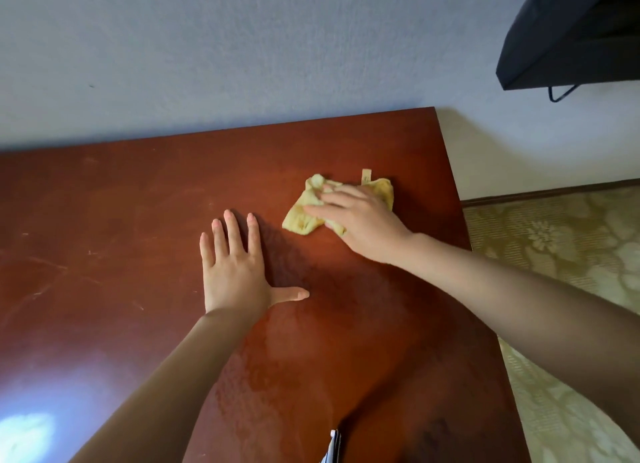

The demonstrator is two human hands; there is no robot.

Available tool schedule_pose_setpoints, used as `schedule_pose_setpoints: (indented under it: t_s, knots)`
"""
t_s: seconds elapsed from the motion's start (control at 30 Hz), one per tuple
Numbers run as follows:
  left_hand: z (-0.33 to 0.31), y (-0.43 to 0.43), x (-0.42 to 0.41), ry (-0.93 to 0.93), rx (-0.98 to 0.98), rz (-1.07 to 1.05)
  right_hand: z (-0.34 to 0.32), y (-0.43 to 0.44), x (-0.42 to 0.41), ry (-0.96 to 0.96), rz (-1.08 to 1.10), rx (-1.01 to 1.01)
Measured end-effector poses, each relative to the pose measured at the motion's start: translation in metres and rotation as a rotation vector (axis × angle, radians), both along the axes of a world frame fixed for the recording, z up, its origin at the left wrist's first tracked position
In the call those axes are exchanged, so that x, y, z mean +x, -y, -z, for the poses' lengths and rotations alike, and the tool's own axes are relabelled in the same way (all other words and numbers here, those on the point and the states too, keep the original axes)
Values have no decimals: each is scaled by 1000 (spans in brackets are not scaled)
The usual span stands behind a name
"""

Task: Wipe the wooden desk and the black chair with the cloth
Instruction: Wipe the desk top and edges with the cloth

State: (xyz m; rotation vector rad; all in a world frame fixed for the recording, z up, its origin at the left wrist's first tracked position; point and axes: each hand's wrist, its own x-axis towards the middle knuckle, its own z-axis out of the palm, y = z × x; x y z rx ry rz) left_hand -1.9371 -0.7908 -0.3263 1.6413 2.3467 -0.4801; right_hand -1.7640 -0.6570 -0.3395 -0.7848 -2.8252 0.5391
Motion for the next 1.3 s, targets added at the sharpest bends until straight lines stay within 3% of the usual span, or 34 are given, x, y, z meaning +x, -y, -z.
schedule_pose_setpoints:
  t_s: [0.27, 0.5, 0.63, 0.83, 1.1, 1.3]
  knots:
    - [1, 1, 1, -24, -4, 3, -15, -11, 72, 76, -268, -18]
    - [3, 0, 2, -12, -4, -7, -27, -75, 104, 175, 107, -17]
    - [3, 1, 2, 2, 1, -7, -21, -94, 73, 172, 247, 13]
    - [4, 1, 2, 24, 3, -21, -7, -107, -10, 20, 481, -55]
    - [6, 1, 0, 17, 20, -18, 1, -60, -98, 44, 245, 1]
    - [6, 1, 0, 3, -7, -13, -2, -4, -80, 37, -26, -26]
